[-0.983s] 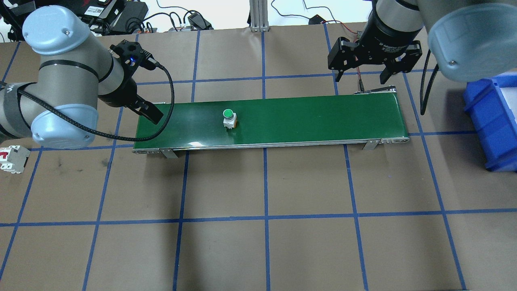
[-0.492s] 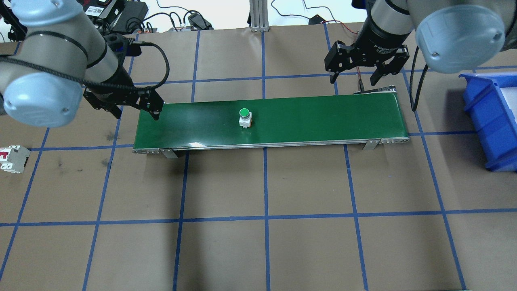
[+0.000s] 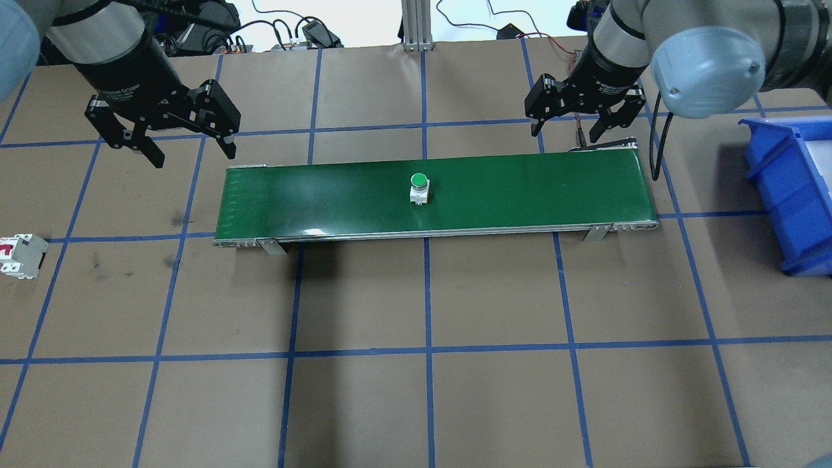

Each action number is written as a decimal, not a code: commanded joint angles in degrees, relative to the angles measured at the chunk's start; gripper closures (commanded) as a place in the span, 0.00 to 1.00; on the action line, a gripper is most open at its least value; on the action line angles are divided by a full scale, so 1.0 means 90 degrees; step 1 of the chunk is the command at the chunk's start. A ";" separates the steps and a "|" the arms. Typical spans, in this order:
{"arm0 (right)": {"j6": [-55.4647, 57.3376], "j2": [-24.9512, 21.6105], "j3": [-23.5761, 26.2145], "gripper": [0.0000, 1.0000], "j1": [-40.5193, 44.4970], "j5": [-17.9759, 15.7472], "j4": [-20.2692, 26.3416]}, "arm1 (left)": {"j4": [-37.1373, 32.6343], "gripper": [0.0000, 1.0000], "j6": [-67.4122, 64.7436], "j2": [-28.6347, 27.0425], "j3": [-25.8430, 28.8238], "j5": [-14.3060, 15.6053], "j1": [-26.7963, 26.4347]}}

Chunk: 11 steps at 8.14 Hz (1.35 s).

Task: Move button from left to right

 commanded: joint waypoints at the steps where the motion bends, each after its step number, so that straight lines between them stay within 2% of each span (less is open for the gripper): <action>1: 0.0328 0.0409 0.0209 0.00 -0.0071 0.0633 -0.0302 | -0.0376 0.00 -0.0474 0.0152 0.0288 0.0068 -0.0003; 2: 0.0340 0.0468 0.0462 0.00 -0.0071 0.0829 -0.0536 | -0.0309 0.00 -0.0542 0.0123 0.0249 0.0068 -0.0003; 4: 0.0350 0.0575 0.0552 0.00 -0.0071 0.0918 -0.0616 | -0.0288 0.00 -0.0552 0.0142 0.0239 0.0068 -0.0022; 5: 0.0350 0.0692 0.0552 0.00 -0.0071 0.1218 -0.0636 | -0.0240 0.00 -0.0688 0.0094 0.0277 0.0078 -0.0235; 6: 0.0553 0.0780 0.0552 0.00 -0.0071 0.1299 -0.0868 | 0.0012 0.00 -0.1066 0.0036 0.0278 0.0088 -0.0634; 8: 0.0702 0.0801 0.0552 0.00 -0.0071 0.1650 -0.0900 | 0.0210 0.00 -0.1041 0.0064 0.0268 0.0098 -0.0765; 9: 0.0702 0.0840 0.0562 0.00 -0.0071 0.1641 -0.0909 | 0.0210 0.00 -0.1031 0.0064 0.0287 0.0320 -0.0765; 11: 0.0741 0.0927 0.0562 0.00 -0.0071 0.1641 -0.0909 | 0.0209 0.00 -0.1011 0.0123 0.0316 0.0303 -0.0765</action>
